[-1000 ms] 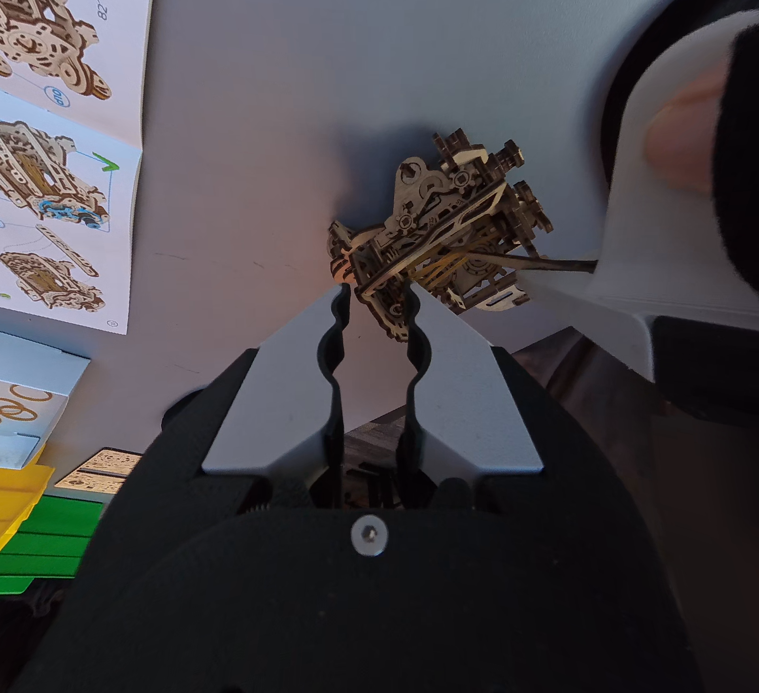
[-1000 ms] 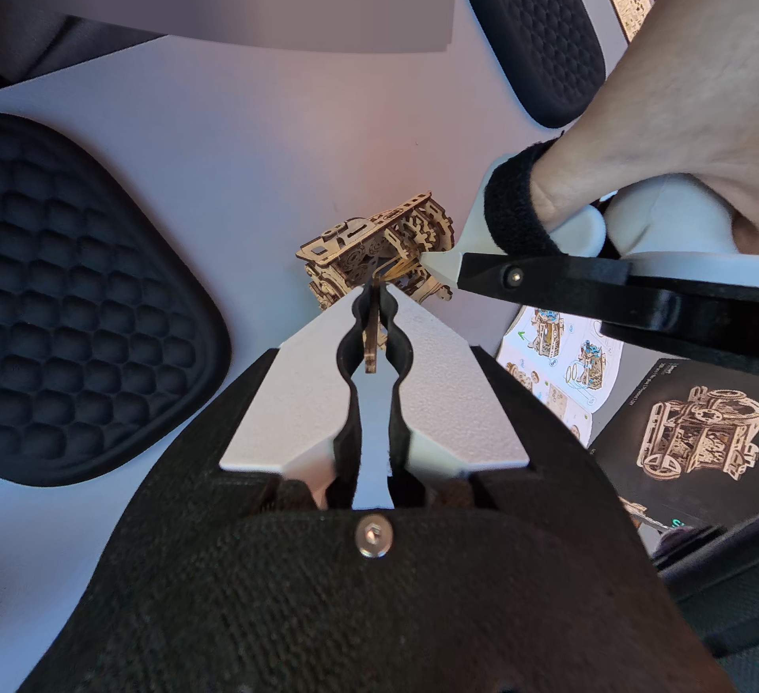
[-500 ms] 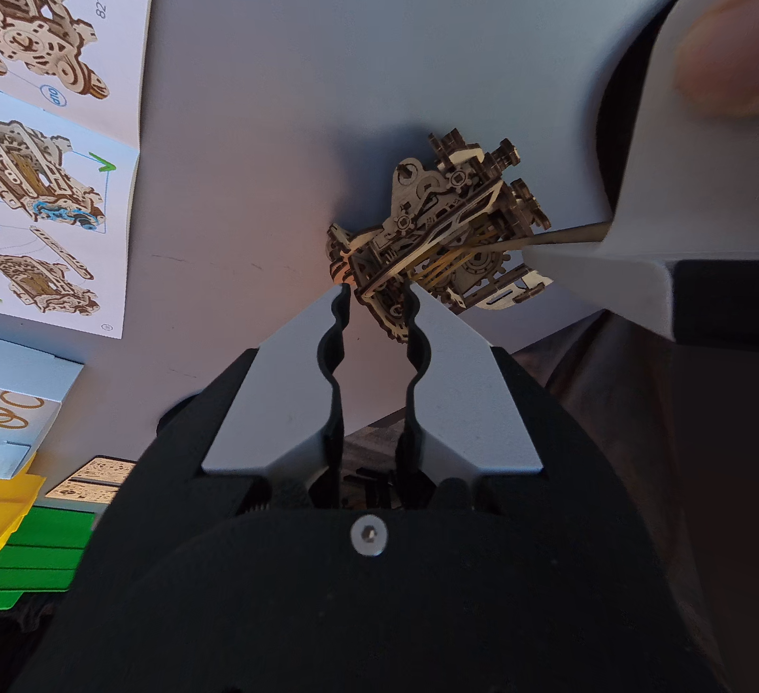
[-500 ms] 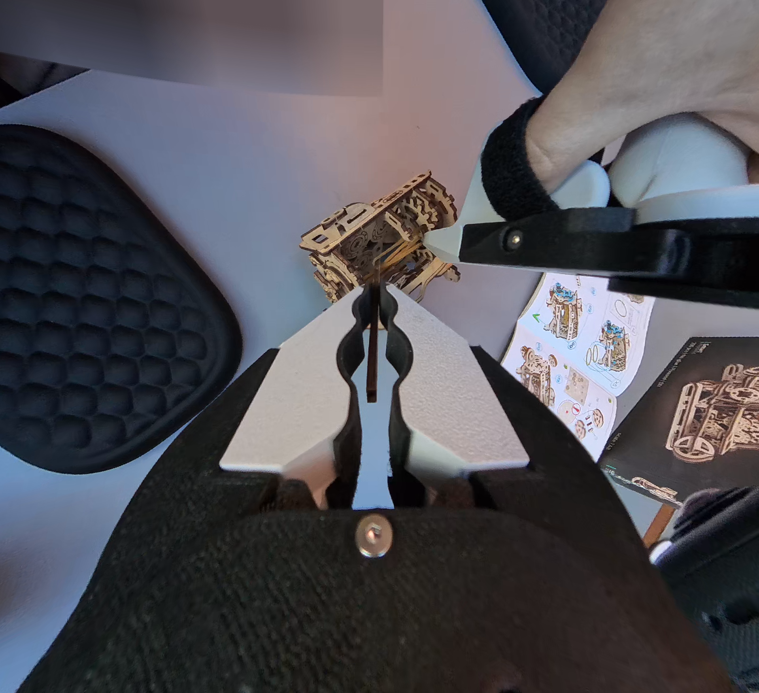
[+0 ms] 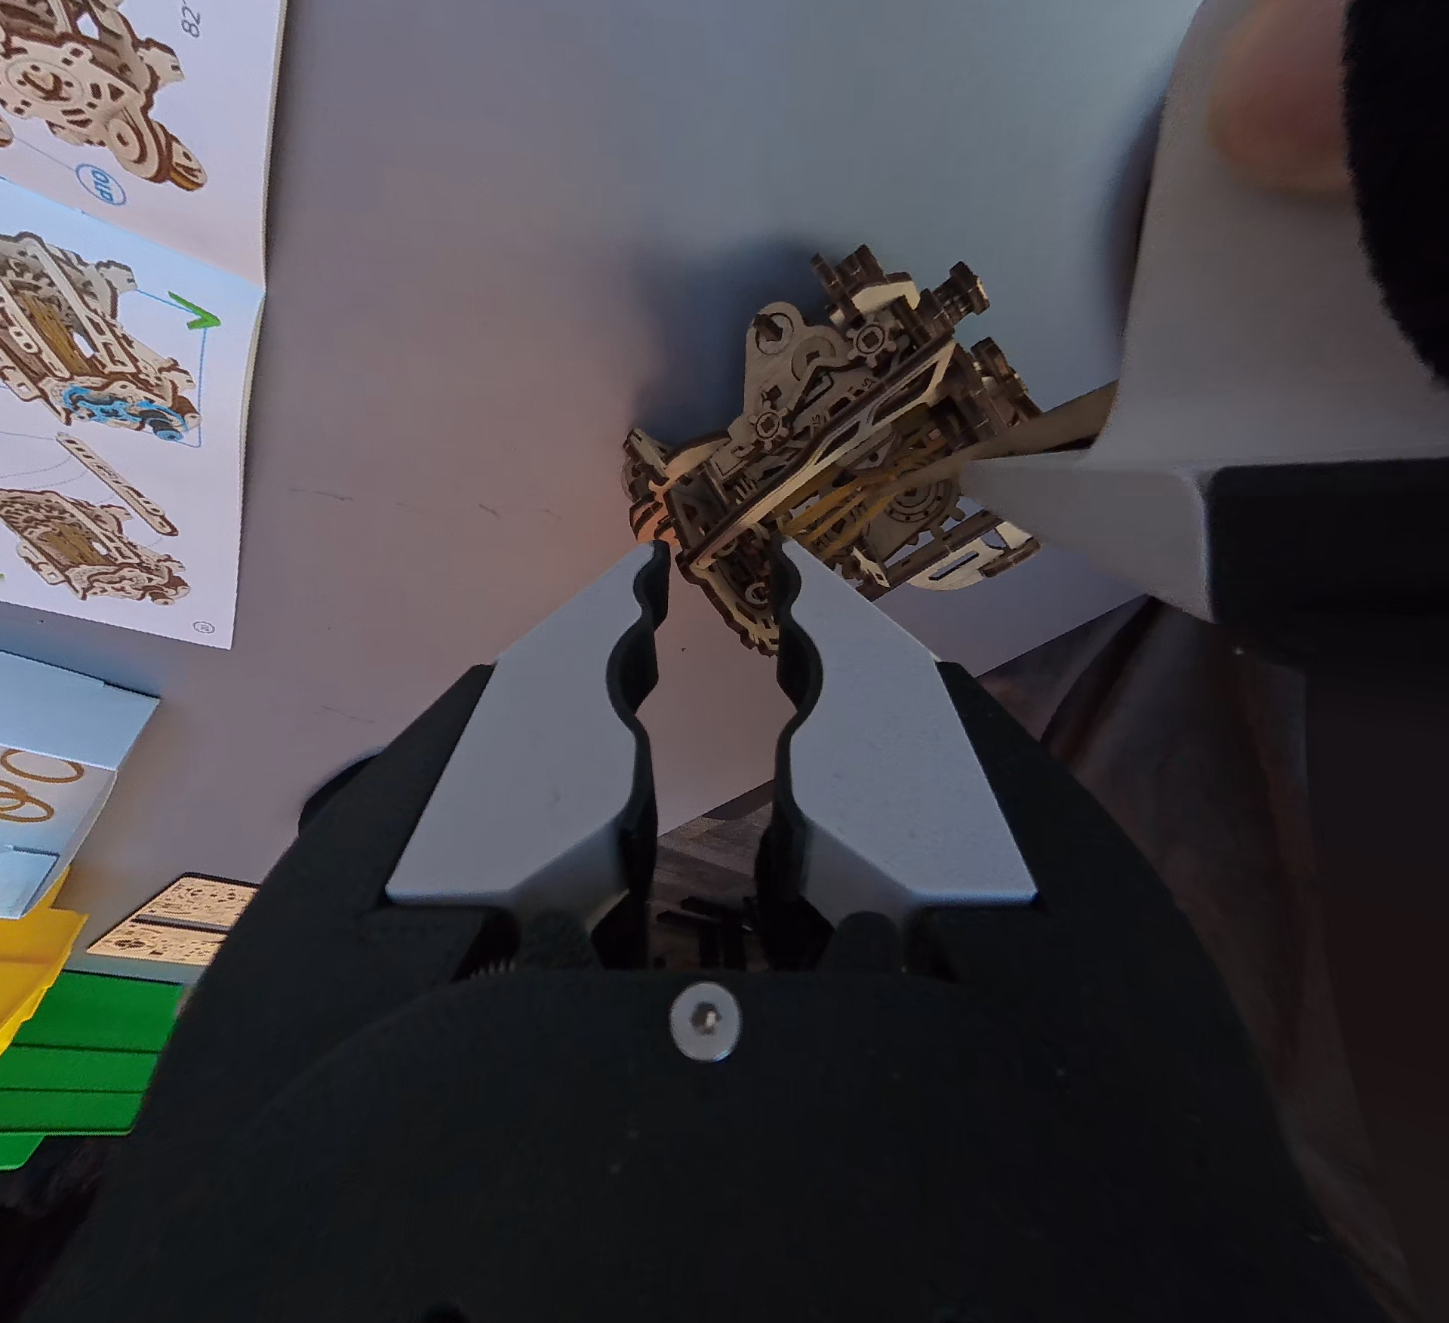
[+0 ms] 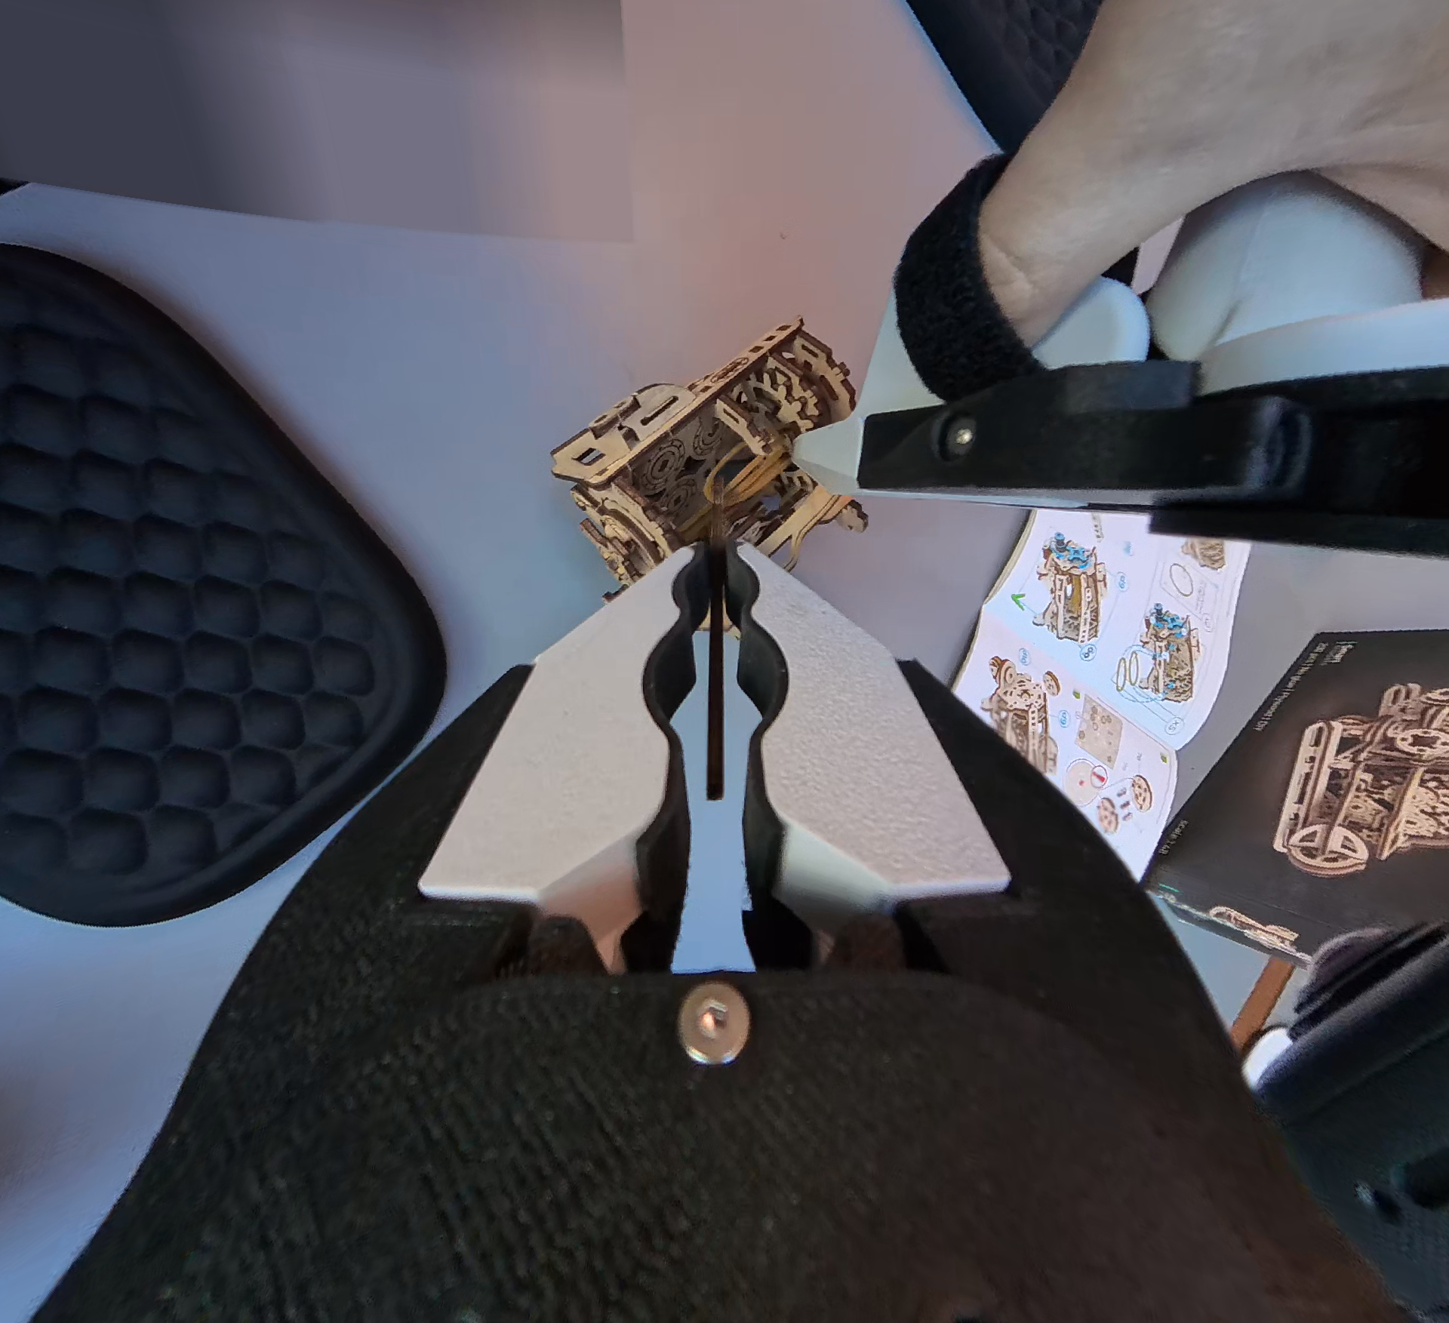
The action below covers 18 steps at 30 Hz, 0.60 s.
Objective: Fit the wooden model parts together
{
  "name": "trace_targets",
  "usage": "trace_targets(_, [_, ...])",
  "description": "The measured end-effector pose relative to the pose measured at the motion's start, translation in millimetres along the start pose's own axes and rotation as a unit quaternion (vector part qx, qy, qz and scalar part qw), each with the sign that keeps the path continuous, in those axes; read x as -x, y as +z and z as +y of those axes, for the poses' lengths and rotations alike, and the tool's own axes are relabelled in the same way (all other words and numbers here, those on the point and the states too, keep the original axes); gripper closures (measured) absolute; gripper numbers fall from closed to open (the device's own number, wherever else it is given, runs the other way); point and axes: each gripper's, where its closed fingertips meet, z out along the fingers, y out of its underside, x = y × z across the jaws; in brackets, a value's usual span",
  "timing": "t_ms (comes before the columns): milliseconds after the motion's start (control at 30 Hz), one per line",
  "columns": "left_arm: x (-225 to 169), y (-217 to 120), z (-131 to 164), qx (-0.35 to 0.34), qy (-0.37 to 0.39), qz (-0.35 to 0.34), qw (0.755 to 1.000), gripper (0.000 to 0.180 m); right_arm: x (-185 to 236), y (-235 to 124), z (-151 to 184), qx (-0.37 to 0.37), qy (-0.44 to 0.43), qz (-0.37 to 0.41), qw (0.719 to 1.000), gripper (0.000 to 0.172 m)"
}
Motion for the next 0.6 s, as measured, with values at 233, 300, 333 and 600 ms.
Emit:
trace_targets(233, [3.4, 7.5, 0.9, -0.005, 0.012, -0.009, 1.000, 0.165, -5.6, -7.1, -11.8, -0.041, -0.026, 0.027, 0.998, 0.171])
trace_targets(300, [6.6, 4.2, -1.2, -0.011, 0.023, -0.021, 0.999, 0.167, -7.4, -5.3, -11.4, -0.034, -0.035, 0.036, 0.998, 0.171])
trace_targets(333, [5.4, 3.3, -1.0, -0.008, 0.019, -0.017, 1.000, 0.163, -6.2, -3.8, -11.8, -0.033, -0.036, 0.033, 0.998, 0.171])
trace_targets(600, [-2.1, -20.4, -9.1, -0.039, 0.011, -0.005, 0.999, 0.153, -5.1, -4.0, -12.3, -0.036, -0.029, 0.027, 0.999, 0.171])
